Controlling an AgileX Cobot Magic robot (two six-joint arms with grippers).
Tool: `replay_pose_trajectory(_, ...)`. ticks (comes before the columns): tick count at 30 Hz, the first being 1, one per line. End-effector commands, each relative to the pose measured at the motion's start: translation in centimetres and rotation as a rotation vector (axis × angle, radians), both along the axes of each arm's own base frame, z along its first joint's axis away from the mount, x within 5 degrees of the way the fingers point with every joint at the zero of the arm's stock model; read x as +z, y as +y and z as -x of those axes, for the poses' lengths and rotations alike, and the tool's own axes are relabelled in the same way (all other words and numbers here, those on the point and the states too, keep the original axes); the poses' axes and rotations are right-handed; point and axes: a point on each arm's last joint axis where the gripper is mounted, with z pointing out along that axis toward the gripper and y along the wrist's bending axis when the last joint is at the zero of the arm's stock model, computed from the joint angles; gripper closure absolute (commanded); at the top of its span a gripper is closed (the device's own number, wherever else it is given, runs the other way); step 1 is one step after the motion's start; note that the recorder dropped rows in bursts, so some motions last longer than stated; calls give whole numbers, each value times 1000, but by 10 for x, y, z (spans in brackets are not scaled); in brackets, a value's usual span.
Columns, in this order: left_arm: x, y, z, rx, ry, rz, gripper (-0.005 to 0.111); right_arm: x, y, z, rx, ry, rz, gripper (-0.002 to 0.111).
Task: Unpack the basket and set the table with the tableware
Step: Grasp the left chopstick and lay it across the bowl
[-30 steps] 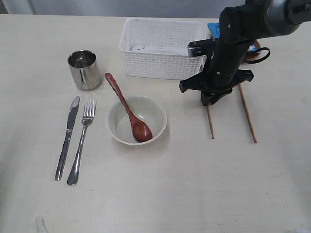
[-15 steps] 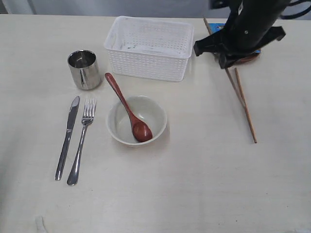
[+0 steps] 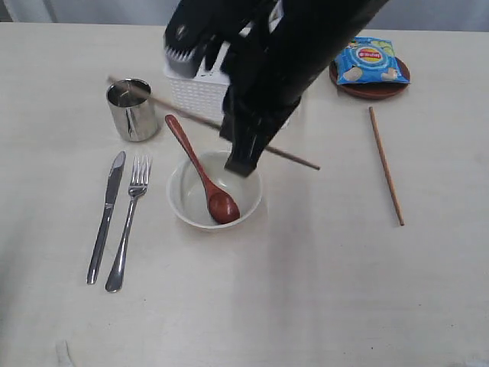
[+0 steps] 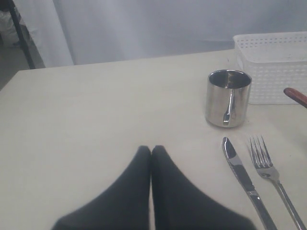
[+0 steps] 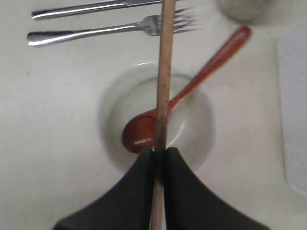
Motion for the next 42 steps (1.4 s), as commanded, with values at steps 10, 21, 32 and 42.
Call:
replay_pose_trajectory(10,-1,0,0,-5,0,4,107,-85,35,-2,259,-84,364,109)
replay_pose_trajectory(21,-1,0,0,-5,0,4,107,-75,45,-20,209,-176,300,109)
replay_pose_trajectory(32,-1,0,0,-5,0,4,107,-97,52,-28,182,-117,376,109)
replay_pose_trajectory(42,-1,0,0,-5,0,4,107,-97,51,-26,115,-74,375,108)
